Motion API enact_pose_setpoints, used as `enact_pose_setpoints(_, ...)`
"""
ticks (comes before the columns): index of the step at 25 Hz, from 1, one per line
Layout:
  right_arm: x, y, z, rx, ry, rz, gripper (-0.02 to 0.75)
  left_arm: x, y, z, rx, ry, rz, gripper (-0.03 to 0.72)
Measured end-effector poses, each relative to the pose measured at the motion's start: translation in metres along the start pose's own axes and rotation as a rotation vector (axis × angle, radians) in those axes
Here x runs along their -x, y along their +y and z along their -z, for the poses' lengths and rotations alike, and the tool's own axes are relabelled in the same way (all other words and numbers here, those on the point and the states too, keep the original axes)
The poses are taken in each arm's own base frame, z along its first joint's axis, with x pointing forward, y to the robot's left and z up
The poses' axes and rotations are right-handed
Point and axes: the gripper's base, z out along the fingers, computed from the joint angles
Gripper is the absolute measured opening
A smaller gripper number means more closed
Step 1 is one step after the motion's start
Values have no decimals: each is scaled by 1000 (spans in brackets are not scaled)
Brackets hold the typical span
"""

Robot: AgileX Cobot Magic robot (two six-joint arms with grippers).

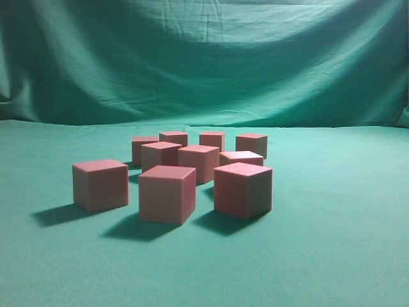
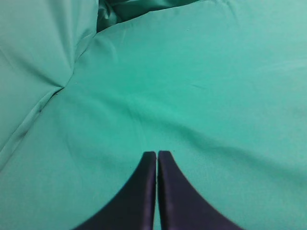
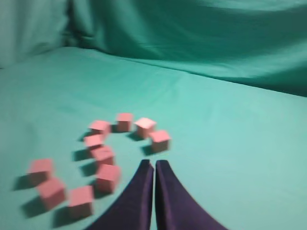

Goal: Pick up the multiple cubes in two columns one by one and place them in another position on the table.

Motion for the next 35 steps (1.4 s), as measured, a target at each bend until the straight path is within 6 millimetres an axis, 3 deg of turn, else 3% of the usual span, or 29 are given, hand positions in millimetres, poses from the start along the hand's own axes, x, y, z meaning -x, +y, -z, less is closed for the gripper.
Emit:
enact_pose_setpoints(6,-48,-13,-8,-240,27,-49,0,0,0,0,0,0,0,0)
enact_pose_setpoints(11,-75,-19,-13,-351,76,-110,0,0,0,0,0,0,0,0)
enact_pose_setpoints(35,-80,-20,-14,-376,112,-100,0,0,0,0,0,0,0,0)
